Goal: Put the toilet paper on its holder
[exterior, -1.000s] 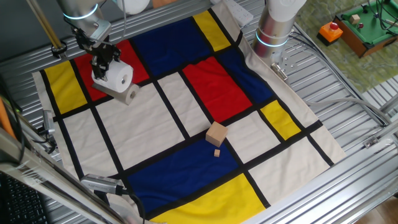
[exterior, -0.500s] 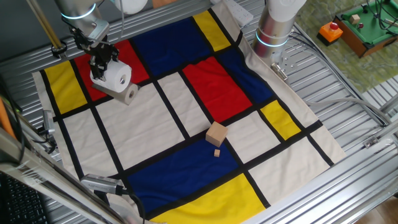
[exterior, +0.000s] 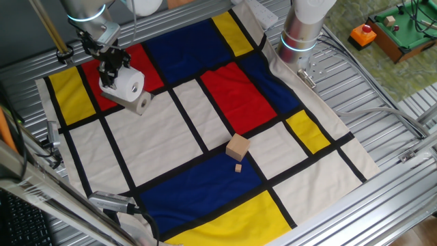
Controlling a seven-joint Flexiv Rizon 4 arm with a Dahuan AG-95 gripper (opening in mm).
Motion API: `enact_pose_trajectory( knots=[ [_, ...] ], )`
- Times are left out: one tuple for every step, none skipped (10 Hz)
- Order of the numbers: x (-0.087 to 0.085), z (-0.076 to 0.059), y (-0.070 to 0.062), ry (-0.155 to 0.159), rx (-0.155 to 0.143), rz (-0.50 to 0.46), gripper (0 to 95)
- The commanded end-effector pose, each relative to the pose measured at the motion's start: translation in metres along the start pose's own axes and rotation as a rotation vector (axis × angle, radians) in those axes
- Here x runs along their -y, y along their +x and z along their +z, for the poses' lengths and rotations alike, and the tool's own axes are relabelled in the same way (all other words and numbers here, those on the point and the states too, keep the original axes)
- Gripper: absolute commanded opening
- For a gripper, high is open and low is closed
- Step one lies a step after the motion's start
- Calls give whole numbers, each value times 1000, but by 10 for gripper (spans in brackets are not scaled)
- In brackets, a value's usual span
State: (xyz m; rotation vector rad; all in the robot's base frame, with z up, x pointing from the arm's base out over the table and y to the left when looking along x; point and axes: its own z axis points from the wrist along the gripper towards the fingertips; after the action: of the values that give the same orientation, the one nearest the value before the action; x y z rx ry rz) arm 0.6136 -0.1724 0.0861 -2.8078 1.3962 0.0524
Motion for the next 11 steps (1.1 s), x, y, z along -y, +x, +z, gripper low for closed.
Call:
enact_pose_trajectory(
  knots=[
    [0, 0, 0, 0, -1, -1, 0],
    [0, 0, 0, 0, -2, -2, 0],
    [-1, 0, 1, 1, -2, -3, 0],
    [-2, -1, 1, 2, -3, -3, 0],
    [-2, -1, 1, 2, -3, -4, 0],
    [-2, -1, 2, 1, -4, -3, 0],
    [-2, -1, 2, 2, -3, -3, 0],
    [-2, -1, 2, 2, -3, -4, 0],
    [-2, -1, 2, 0, -5, -5, 0],
    [-1, -1, 2, 3, -5, -13, 0],
    [-1, -2, 2, 7, -9, -23, 0]
  ],
)
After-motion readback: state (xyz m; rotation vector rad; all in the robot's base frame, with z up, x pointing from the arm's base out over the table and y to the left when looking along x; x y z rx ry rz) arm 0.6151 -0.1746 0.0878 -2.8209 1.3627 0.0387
